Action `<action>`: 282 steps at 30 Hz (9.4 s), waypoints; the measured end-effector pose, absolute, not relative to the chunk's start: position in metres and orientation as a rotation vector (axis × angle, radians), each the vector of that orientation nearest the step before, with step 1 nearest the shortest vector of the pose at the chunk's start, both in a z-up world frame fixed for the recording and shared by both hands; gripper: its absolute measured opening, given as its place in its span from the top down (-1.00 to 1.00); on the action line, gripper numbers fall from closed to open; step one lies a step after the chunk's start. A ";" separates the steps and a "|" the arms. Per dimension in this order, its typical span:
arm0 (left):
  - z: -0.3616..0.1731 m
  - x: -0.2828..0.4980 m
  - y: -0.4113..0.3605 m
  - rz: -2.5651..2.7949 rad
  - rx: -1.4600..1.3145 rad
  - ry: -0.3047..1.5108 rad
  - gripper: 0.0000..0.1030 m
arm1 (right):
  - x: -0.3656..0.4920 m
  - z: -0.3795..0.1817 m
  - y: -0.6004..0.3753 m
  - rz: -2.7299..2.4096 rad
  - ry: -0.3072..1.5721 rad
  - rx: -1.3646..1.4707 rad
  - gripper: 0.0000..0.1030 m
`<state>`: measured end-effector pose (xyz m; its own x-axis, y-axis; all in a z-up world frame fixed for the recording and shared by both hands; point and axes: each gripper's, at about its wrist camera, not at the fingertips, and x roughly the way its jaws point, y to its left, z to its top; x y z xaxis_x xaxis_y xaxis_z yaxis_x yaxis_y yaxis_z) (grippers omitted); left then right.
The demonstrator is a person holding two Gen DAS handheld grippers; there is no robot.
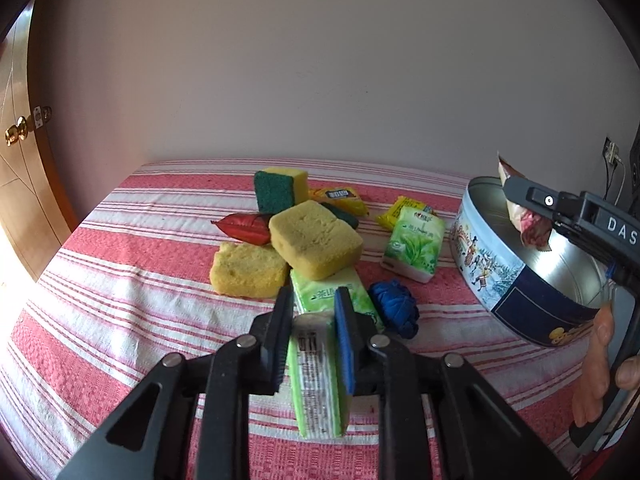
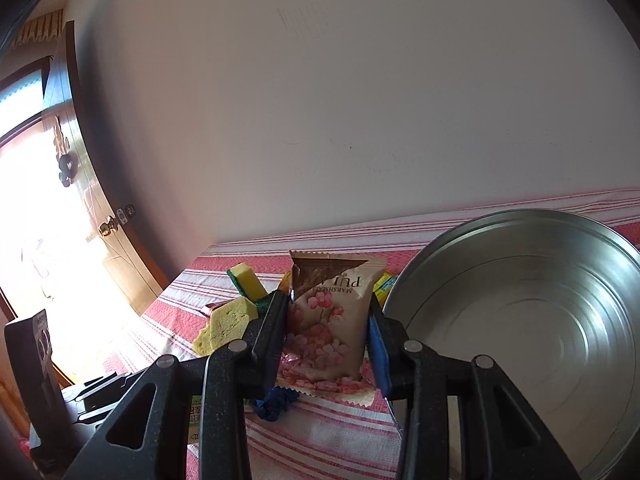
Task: Organize objects
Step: 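Carry the tissue pack and candy packet with both tools over the metal tin, then open both tools to drop the tissue pack and candy packet into the tin, then move both tools back toward the pile of objects, then grasp the blue cloth with the right tool while the left tool grasps a green tissue pack, then carry the blue cloth and tissue pack with both tools over the tin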
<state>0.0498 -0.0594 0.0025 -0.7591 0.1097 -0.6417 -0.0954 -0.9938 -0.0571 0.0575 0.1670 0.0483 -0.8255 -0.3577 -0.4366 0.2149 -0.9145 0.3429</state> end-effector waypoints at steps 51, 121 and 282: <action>0.021 -0.005 0.131 2.545 -0.931 -0.003 0.03 | 0.063 0.036 0.328 -3.071 -0.286 0.839 0.23; 0.005 0.027 0.053 2.952 -0.864 0.048 -0.98 | 0.094 0.046 0.295 -3.252 -0.236 0.475 -0.55; 0.005 0.000 0.169 2.702 -0.913 0.139 -0.02 | 0.063 0.037 0.304 -3.260 -0.100 0.869 0.37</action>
<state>-0.0003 0.1691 0.0053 -0.7592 0.2362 -0.6065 -0.2971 -0.9548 0.0001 0.0628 0.3044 0.0372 -0.8421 0.2086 -0.4973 -0.2388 -0.9711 -0.0029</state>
